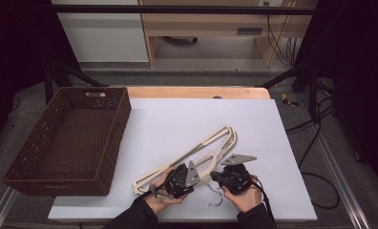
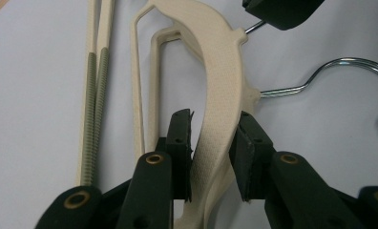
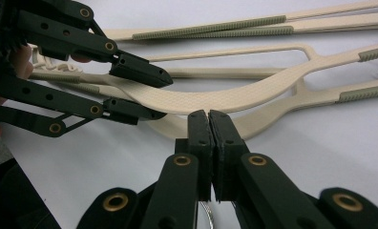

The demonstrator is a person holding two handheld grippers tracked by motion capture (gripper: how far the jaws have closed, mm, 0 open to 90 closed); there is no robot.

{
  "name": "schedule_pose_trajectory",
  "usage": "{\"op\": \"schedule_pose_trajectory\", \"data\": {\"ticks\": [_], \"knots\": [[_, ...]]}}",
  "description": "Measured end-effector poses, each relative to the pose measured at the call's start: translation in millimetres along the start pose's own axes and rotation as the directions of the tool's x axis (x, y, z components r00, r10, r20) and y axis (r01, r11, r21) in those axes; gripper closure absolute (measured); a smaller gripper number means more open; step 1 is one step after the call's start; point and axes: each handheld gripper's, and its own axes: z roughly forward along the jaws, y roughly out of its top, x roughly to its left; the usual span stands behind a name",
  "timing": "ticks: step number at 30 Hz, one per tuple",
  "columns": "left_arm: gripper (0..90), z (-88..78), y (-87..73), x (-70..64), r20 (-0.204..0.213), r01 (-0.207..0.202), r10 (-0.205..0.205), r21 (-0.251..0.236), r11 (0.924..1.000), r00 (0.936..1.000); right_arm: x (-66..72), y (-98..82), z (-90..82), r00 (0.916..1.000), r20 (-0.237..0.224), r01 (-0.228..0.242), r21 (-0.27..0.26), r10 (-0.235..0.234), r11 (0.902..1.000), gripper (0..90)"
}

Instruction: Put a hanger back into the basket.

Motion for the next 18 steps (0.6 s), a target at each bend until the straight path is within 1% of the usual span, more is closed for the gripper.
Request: {"op": "schedule_pose_trajectory", "data": {"ticks": [2,3,4,5,6,7,8,9,10,11,12,13,14,15,16,17,18], "knots": [[71.3,-0.4,0.2,-0.8,-0.001,-0.012,0.012,0.004,0.9999,0.9999,-0.8,-0.5,0.6,1.0,0.001,0.01,-0.003,-0.01,0.9999,88.2],[71.6,-0.6,0.4,-0.9,0.001,-0.018,0.018,0.007,0.9998,0.9998,-1.8,-0.8,0.3,0.9998,-0.003,0.022,0.0,-0.022,0.9998,88.0],[72.0,-1.0,0.5,-1.0,0.002,-0.021,0.021,0.007,0.9998,0.9998,-1.7,-0.8,0.0,0.9998,-0.009,0.015,0.001,-0.015,0.9999,87.5],[72.4,-1.4,0.5,-1.0,0.001,-0.024,0.024,0.004,0.9997,0.9997,-2.5,-0.9,-0.4,0.9998,-0.003,0.021,0.003,-0.021,0.9998,85.7],[73.0,-2.5,0.9,-0.1,-0.001,-0.036,0.036,0.012,0.9993,0.9993,-3.3,-0.6,-1.0,0.9995,-0.006,0.03,-0.007,-0.03,0.9995,82.8],[74.1,-3.4,1.0,-0.2,-0.003,-0.026,0.026,-0.001,0.9997,0.9997,-4.7,0.3,-5.8,0.9993,-0.033,0.014,-0.043,-0.016,0.999,76.9],[74.1,-4.5,1.2,0.6,-0.006,-0.026,0.026,-0.004,0.9997,0.9997,-4.7,0.3,-5.8,0.9993,-0.033,0.014,-0.043,-0.016,0.999,76.9],[74.7,-6.3,1.2,2.2,-0.011,-0.026,0.025,-0.008,0.9996,0.9996,-5.8,0.8,-8.7,0.9988,-0.044,0.018,-0.063,-0.021,0.9978,74.4],[75.5,-8.2,1.4,4.0,-0.014,-0.034,0.034,-0.002,0.9994,0.9993,-7.3,2.1,-14.3,0.9988,-0.046,0.011,-0.108,-0.016,0.9941,69.2],[76.1,-9.9,1.5,5.2,-0.019,-0.021,0.021,-0.01,0.9997,0.9996,-8.9,2.6,-18.8,0.9986,-0.049,0.012,-0.133,-0.019,0.9911,67.3],[76.7,-12.3,1.4,7.7,-0.024,-0.019,0.018,-0.013,0.9997,0.9995,-11.3,3.7,-24.6,0.9991,-0.041,0.008,-0.171,-0.015,0.9853,64.6],[77.2,-13.7,1.1,9.4,-0.026,-0.014,0.014,-0.018,0.9997,0.9996,-15.7,4.4,-32.5,0.9992,-0.034,0.013,-0.222,-0.021,0.975,59.1],[77.4,-15.3,0.9,10.9,-0.026,0.003,-0.004,-0.029,0.9996,0.9997,-17.9,4.5,-37.0,0.9997,-0.019,0.007,-0.253,-0.012,0.9674,54.9],[77.6,-17.8,0.7,13.8,-0.027,-0.003,0.002,-0.024,0.9997,0.9996,-21.6,4.3,-43.2,1.0,-0.004,0.005,-0.291,-0.006,0.9567,52.0],[77.7,-18.9,0.4,14.9,-0.029,0.016,-0.017,-0.042,0.999,0.9994,-25.2,3.9,-48.9,1.0,0.004,-0.004,-0.325,0.006,0.9458,48.4],[78.0,-21.6,0.1,17.6,-0.029,0.017,-0.019,-0.044,0.9989,0.9994,-29.6,3.1,-54.1,0.9999,0.009,-0.007,-0.354,0.01,0.9351,44.8],[78.2,-22.6,-0.1,18.4,-0.03,0.029,-0.031,-0.056,0.998,0.9991,-34.4,2.1,-58.9,0.9994,0.024,-0.014,-0.381,0.025,0.9246,43.5]]}}
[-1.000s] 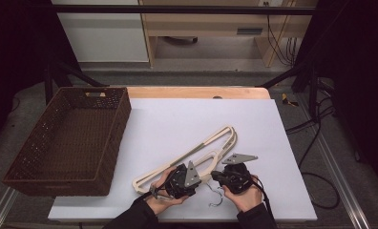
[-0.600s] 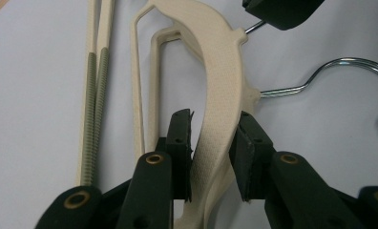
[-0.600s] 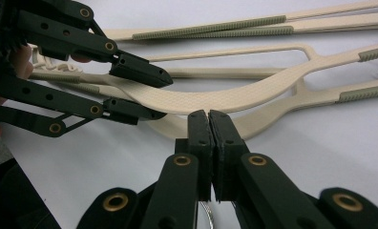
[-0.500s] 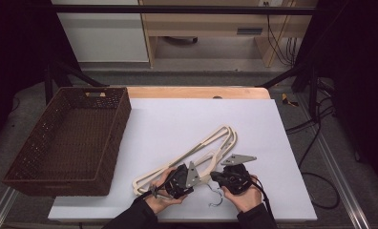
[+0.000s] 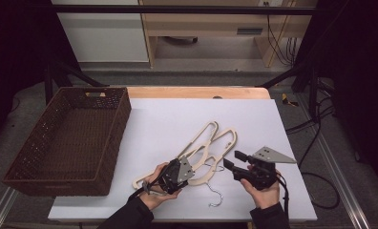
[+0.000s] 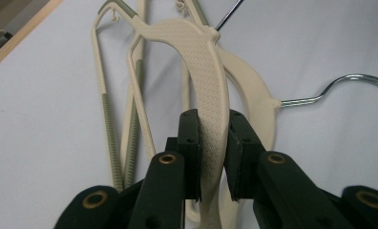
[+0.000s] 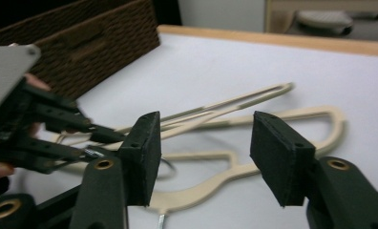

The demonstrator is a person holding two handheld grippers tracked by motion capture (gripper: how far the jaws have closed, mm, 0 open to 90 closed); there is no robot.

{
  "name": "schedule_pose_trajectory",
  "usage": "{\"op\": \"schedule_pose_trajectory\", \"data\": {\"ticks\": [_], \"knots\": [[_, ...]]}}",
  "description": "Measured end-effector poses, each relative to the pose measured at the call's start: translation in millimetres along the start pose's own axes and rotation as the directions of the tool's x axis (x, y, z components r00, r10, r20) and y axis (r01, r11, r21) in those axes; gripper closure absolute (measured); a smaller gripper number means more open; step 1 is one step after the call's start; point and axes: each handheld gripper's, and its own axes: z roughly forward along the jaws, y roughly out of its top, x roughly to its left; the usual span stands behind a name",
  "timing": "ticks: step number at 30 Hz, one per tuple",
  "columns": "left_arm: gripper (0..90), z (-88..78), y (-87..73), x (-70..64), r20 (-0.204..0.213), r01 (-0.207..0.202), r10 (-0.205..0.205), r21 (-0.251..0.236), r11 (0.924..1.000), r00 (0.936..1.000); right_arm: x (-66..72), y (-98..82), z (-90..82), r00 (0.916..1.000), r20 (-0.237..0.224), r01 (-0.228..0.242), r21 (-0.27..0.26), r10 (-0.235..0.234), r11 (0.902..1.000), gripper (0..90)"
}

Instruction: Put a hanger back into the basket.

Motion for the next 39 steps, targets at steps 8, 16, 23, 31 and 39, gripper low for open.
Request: {"op": "schedule_pose_trajectory", "data": {"ticks": [8,16,23,31,39], "knots": [[80.3,-16.4,-1.4,17.1,-0.028,0.056,-0.057,-0.019,0.9982,0.998,-27.6,-16.1,-0.3,0.9967,0.076,-0.031,0.036,0.028,0.9989,33.9],[84.1,-34.0,-8.7,39.9,-0.104,0.145,-0.15,-0.052,0.988,0.9832,-34.8,-26.4,5.2,0.9949,0.101,-0.014,0.049,0.009,0.9987,23.8],[86.3,-46.0,-20.3,61.9,-0.136,0.211,-0.218,-0.061,0.9755,0.9664,-36.7,-30.2,7.4,0.9948,0.102,-0.007,0.065,0.0,0.9979,19.3],[86.5,-65.7,-23.8,72.8,-0.102,0.264,-0.277,-0.121,0.9568,0.9555,-34.8,-31.1,7.2,0.9951,0.096,0.019,0.066,-0.025,0.9976,14.7],[86.5,-109.5,-18.1,79.6,-0.089,0.278,-0.303,-0.219,0.9355,0.9489,-35.9,-31.0,4.0,0.9936,0.102,0.043,0.054,-0.048,0.9976,12.3]]}}
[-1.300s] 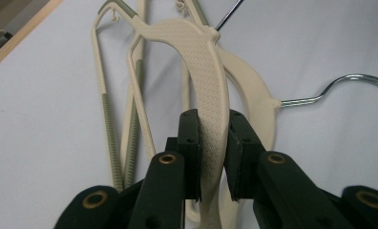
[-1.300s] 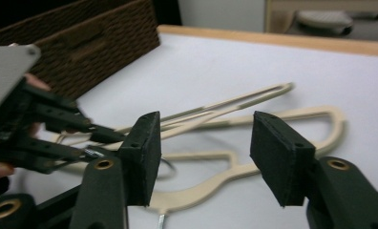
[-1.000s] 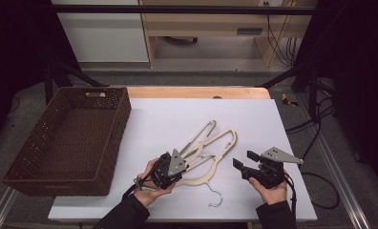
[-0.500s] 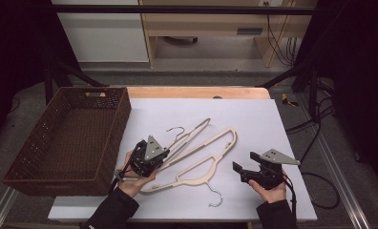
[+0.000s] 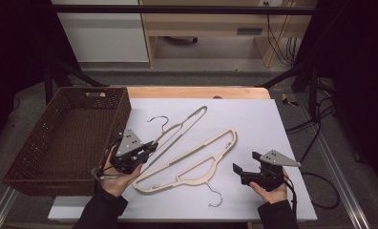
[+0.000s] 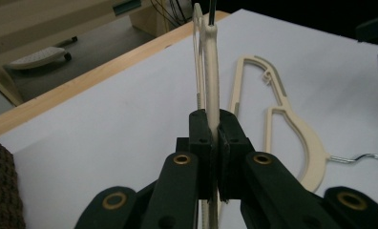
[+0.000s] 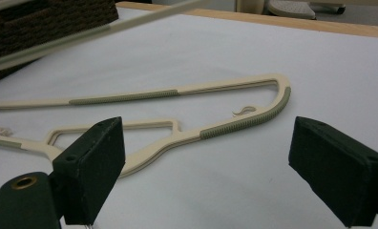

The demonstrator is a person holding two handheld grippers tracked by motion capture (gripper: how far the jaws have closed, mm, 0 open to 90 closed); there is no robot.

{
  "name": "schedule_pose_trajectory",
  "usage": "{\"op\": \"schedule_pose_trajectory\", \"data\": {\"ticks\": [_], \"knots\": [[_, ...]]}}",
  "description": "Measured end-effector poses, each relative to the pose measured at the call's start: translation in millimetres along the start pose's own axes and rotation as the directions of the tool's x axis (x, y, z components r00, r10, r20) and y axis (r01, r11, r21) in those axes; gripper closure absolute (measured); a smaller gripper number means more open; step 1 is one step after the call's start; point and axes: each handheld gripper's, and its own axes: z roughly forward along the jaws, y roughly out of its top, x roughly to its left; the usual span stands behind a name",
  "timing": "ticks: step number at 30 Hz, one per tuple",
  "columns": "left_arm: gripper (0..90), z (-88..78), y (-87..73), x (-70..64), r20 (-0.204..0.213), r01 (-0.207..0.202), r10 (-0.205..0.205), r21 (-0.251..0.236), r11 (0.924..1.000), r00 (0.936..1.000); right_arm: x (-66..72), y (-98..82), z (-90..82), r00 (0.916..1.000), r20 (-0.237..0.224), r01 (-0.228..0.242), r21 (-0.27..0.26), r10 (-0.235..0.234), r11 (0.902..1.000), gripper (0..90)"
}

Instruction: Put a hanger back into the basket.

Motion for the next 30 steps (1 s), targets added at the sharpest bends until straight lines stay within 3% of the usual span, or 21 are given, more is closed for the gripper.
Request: {"op": "schedule_pose_trajectory", "data": {"ticks": [5,16,18,22,30], "knots": [[86.5,-26.0,10.2,4.7,-0.007,0.008,-0.008,-0.036,0.9993,0.9999,-0.4,0.4,-1.6,1.0,0.004,-0.001,-0.008,0.001,1.0,11.2],[86.5,-81.5,35.2,16.0,-0.007,-0.034,0.033,-0.111,0.9933,0.9994,-0.3,3.7,-6.3,1.0,0.008,0.006,-0.032,-0.005,0.9995,9.3],[86.5,-89.8,40.6,24.7,-0.003,-0.034,0.033,-0.116,0.9927,0.9994,1.1,4.5,-6.8,1.0,0.0,-0.01,-0.042,0.01,0.999,8.9],[86.5,-103.9,46.5,49.1,-0.004,-0.018,0.017,-0.129,0.9915,0.9998,-1.7,4.1,-7.6,0.9996,0.016,0.025,-0.041,-0.024,0.9988,8.7],[86.5,-117.8,38.3,107.9,-0.043,0.015,-0.021,-0.13,0.9914,0.9989,-0.6,4.9,-8.3,0.9999,0.012,0.009,-0.043,-0.008,0.999,8.2]]}}
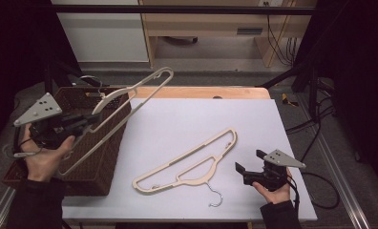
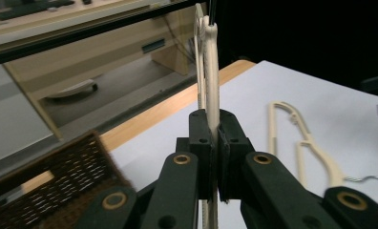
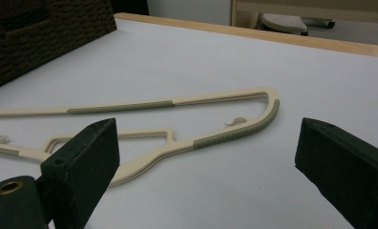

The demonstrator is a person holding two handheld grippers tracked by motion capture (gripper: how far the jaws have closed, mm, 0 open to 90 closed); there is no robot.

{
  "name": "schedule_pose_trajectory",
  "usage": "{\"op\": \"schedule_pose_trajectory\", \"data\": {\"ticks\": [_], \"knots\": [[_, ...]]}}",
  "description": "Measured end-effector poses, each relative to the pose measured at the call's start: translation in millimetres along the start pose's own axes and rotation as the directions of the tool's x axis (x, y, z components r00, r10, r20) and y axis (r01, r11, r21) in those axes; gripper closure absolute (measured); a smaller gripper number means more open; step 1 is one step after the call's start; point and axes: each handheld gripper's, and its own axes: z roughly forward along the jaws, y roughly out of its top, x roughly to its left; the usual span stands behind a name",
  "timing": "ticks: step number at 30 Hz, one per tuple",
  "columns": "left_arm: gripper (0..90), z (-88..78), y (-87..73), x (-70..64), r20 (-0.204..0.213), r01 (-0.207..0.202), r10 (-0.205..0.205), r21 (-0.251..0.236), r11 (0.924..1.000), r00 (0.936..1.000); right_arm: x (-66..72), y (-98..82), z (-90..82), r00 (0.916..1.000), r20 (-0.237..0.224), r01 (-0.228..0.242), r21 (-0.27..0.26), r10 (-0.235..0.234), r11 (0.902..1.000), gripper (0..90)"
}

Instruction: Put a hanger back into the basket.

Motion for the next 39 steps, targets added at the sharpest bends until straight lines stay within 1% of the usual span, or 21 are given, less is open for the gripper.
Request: {"op": "schedule_pose_trajectory", "data": {"ticks": [1,2,3,7,9,11,12,13,14,16,19,20,23,24,26,28,29,30,32,37,39], "knots": [[86.5,-0.3,-2.7,9.0,-0.018,0.0,0.0,0.007,1.0,0.9998,0.3,0.1,-0.1,1.0,0.001,-0.003,0.0,0.003,1.0,8.1],[86.5,-0.7,-5.1,15.9,-0.029,0.008,-0.007,0.016,0.9998,0.9996,1.1,0.4,-0.1,0.9999,0.0,-0.015,-0.002,0.015,0.9999,8.0],[86.5,-1.1,-6.9,21.2,-0.036,0.01,-0.009,0.023,0.9997,0.9993,-0.1,0.1,-0.1,1.0,0.009,0.002,0.0,-0.002,1.0,8.1],[86.5,-4.8,-16.5,43.7,-0.072,0.01,-0.006,0.049,0.9987,0.9974,-0.8,0.1,-0.4,0.9999,0.012,0.002,0.003,-0.002,1.0,7.9],[86.5,-6.9,-20.9,52.9,-0.096,0.001,0.005,0.061,0.9981,0.9954,-0.7,0.0,-0.3,0.9999,0.014,0.002,0.004,-0.002,1.0,7.8],[86.5,-8.9,-25.9,61.5,-0.105,0.001,0.008,0.08,0.9968,0.9945,-0.9,-0.1,-0.4,0.9999,0.011,0.006,0.006,-0.006,1.0,7.7],[86.5,-10.4,-28.8,65.3,-0.103,0.004,0.007,0.1,0.995,0.9946,-0.7,-0.1,-0.2,0.9999,0.009,0.005,0.005,-0.005,1.0,7.7],[86.5,-10.8,-31.7,69.6,-0.114,0.0,0.011,0.099,0.995,0.9934,-0.8,-0.2,-0.1,0.9999,0.01,0.005,0.005,-0.005,1.0,7.7],[86.5,-12.0,-34.8,73.8,-0.122,-0.002,0.015,0.111,0.9938,0.9924,-0.6,-0.2,0.4,0.9999,0.015,0.002,0.006,-0.002,1.0,7.6],[86.5,-14.8,-42.8,81.3,-0.125,0.008,0.008,0.124,0.9923,0.9922,-1.1,-0.6,0.7,0.9998,0.015,0.008,0.01,-0.008,0.9999,7.5],[86.5,-18.7,-57.3,92.2,-0.14,0.033,-0.016,0.121,0.9921,0.99,-0.8,-0.7,1.5,0.9998,0.019,0.005,0.009,-0.005,0.9999,7.4],[86.5,-19.5,-60.6,94.8,-0.142,0.032,-0.014,0.126,0.9915,0.9898,-0.8,-0.8,1.7,0.9998,0.02,0.006,0.01,-0.006,0.9999,7.3],[86.5,-21.6,-72.5,101.3,-0.153,0.046,-0.023,0.149,0.9878,0.988,-0.9,-1.0,1.7,0.9997,0.021,0.009,0.013,-0.009,0.9999,7.3],[86.5,-23.0,-75.9,103.2,-0.158,0.044,-0.019,0.156,0.9868,0.9873,-1.0,-1.1,1.7,0.9997,0.021,0.01,0.014,-0.011,0.9998,7.3],[86.5,-24.8,-82.6,105.8,-0.156,0.049,-0.024,0.161,0.9857,0.9875,-1.1,-1.3,1.9,0.9997,0.022,0.009,0.015,-0.009,0.9999,7.3],[86.5,-25.2,-88.0,108.0,-0.157,0.038,-0.009,0.182,0.9825,0.9876,-1.1,-1.4,2.1,0.9997,0.022,0.008,0.016,-0.008,0.9998,7.3],[86.5,-24.6,-90.4,108.8,-0.16,0.035,-0.003,0.195,0.9802,0.9872,-0.6,-1.4,2.6,0.9997,0.024,0.003,0.013,-0.003,0.9999,7.3],[86.5,-24.2,-92.5,110.1,-0.163,0.024,0.011,0.212,0.9769,0.9865,-0.4,-1.5,2.8,0.9997,0.023,0.003,0.014,-0.003,0.9999,7.3],[86.6,-22.0,-97.4,111.9,-0.16,0.027,0.01,0.229,0.973,0.987,-0.1,-1.5,3.0,0.9997,0.022,0.005,0.014,-0.005,0.9999,7.3],[86.5,-12.7,-113.2,112.2,-0.149,0.048,-0.013,0.236,0.9706,0.9888,-0.2,-1.7,3.1,0.9997,0.022,0.005,0.014,-0.005,0.9999,7.3],[86.5,-7.3,-120.2,109.6,-0.148,0.058,-0.02,0.254,0.9655,0.9887,-0.3,-1.6,2.9,0.9998,0.022,0.005,0.013,-0.005,0.9999,7.3]]}}
